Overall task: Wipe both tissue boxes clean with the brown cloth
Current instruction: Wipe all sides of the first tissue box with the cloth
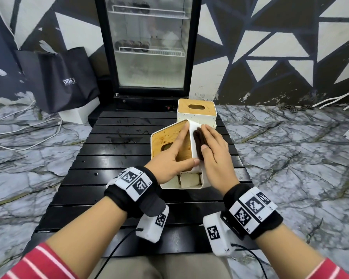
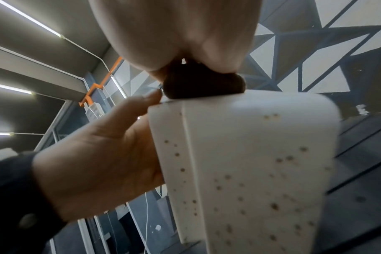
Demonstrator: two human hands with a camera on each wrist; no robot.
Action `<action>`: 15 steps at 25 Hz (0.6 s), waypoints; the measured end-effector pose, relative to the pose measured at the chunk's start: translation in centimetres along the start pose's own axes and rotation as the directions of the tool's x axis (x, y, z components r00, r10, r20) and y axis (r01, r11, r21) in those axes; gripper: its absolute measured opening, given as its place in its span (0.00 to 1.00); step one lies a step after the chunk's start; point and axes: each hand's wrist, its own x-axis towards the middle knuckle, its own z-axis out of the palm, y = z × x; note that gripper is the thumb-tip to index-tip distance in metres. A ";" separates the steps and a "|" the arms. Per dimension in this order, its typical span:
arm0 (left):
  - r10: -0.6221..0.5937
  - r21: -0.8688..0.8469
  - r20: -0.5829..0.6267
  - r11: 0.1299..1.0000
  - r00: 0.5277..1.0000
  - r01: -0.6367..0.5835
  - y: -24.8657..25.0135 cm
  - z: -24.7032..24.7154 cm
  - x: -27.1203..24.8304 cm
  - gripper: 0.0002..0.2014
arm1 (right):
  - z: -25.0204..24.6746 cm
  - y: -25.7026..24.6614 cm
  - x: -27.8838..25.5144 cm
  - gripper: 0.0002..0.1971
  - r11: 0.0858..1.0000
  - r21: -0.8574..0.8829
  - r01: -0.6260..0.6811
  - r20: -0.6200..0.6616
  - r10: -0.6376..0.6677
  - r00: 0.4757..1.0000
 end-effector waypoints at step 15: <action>0.035 0.021 0.004 0.999 0.999 -0.035 -0.3 0.1 0.7 0.46 | -0.5 -0.3 2.1 0.29 0.996 -0.076 0.051 0.074 -0.045 0.996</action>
